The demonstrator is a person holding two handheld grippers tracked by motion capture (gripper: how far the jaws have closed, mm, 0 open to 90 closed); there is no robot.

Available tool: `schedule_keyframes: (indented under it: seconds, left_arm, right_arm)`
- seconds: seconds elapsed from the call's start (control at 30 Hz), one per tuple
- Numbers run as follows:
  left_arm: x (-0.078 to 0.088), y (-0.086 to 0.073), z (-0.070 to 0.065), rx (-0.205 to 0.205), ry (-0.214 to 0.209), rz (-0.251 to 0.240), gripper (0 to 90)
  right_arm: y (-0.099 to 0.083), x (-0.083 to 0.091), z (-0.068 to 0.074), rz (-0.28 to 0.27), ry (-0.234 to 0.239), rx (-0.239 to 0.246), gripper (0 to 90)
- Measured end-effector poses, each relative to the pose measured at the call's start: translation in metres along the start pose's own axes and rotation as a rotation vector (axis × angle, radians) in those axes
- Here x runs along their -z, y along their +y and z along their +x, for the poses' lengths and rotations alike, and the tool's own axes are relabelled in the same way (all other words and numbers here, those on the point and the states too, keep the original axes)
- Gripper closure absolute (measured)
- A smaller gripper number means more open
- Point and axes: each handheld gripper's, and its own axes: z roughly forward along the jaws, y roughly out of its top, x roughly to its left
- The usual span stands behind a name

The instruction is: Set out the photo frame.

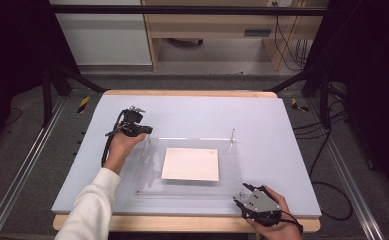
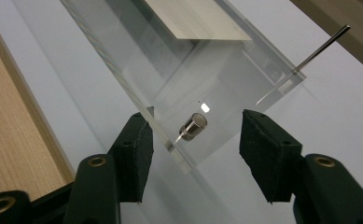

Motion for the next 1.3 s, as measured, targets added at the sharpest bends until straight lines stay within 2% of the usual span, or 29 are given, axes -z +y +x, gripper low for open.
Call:
schedule_keyframes:
  seconds: [0.1,0.23,0.27,0.3,0.37,0.4,0.5,0.53,0.57,0.7,0.77,0.83,0.87,0.93,1.0,1.07,1.17,1.23,1.27,1.3]
  left_arm:
    - [0.0,0.0,0.0,-0.012,-0.003,0.0,84.5]
    - [0.002,-0.003,-0.003,-0.043,0.029,-0.023,79.4]
    - [0.003,-0.004,-0.003,-0.052,0.04,-0.037,79.4]
    - [0.005,-0.005,-0.004,-0.051,0.046,-0.068,69.5]
    - [0.017,-0.011,-0.011,-0.088,0.077,-0.136,64.8]
    - [0.017,-0.011,-0.011,-0.088,0.077,-0.136,63.0]
    - [0.033,-0.02,-0.019,-0.127,0.085,-0.193,57.8]
    - [0.044,-0.027,-0.026,-0.148,0.078,-0.221,56.1]
    - [0.044,-0.027,-0.026,-0.148,0.078,-0.221,54.6]
    - [0.067,-0.045,-0.049,-0.237,0.043,-0.259,49.9]
    - [0.082,-0.055,-0.063,-0.299,0.02,-0.27,47.0]
    - [0.089,-0.061,-0.071,-0.333,-0.003,-0.286,44.6]
    - [0.096,-0.067,-0.077,-0.352,-0.004,-0.273,43.7]
    - [0.107,-0.079,-0.087,-0.386,-0.029,-0.285,41.5]
    - [0.112,-0.083,-0.09,-0.39,-0.044,-0.292,40.6]
    - [0.12,-0.091,-0.097,-0.407,-0.07,-0.332,39.9]
    - [0.129,-0.103,-0.108,-0.459,-0.109,-0.348,36.4]
    - [0.135,-0.11,-0.116,-0.515,-0.119,-0.372,34.7]
    - [0.135,-0.11,-0.116,-0.515,-0.119,-0.372,33.7]
    - [0.137,-0.113,-0.119,-0.55,-0.132,-0.365,33.7]
  right_arm:
    - [0.0,0.0,0.001,0.008,0.004,0.006,46.8]
    - [-0.001,-0.001,0.002,0.01,0.005,0.01,46.8]
    - [-0.001,-0.001,0.002,0.01,0.005,0.01,46.8]
    - [-0.001,-0.001,0.002,0.012,0.006,0.008,46.8]
    - [-0.001,-0.001,0.002,0.01,0.003,0.007,46.9]
    - [-0.001,-0.001,0.002,0.01,0.003,0.007,46.9]
    - [0.0,0.0,0.002,0.004,0.0,-0.003,47.0]
    - [0.0,0.001,0.001,-0.001,0.0,-0.008,47.1]
    - [0.0,0.001,0.001,-0.001,0.0,-0.008,47.1]
    - [0.003,0.003,0.001,-0.016,-0.012,-0.018,48.1]
    - [0.004,0.004,0.001,-0.023,-0.017,-0.016,48.2]
    - [0.005,0.005,0.0,-0.026,-0.019,-0.016,48.3]
    - [0.005,0.005,0.001,-0.028,-0.021,-0.016,48.5]
    - [0.007,0.007,0.0,-0.039,-0.028,-0.019,48.9]
    - [0.008,0.007,-0.001,-0.042,-0.027,-0.025,48.9]
    - [0.011,0.009,-0.005,-0.059,-0.024,-0.045,49.2]
    - [0.015,0.011,-0.009,-0.059,-0.019,-0.056,49.4]
    - [0.016,0.012,-0.01,-0.056,-0.02,-0.059,49.7]
    - [0.016,0.012,-0.01,-0.056,-0.02,-0.059,49.7]
    - [0.017,0.012,-0.011,-0.054,-0.019,-0.064,49.8]
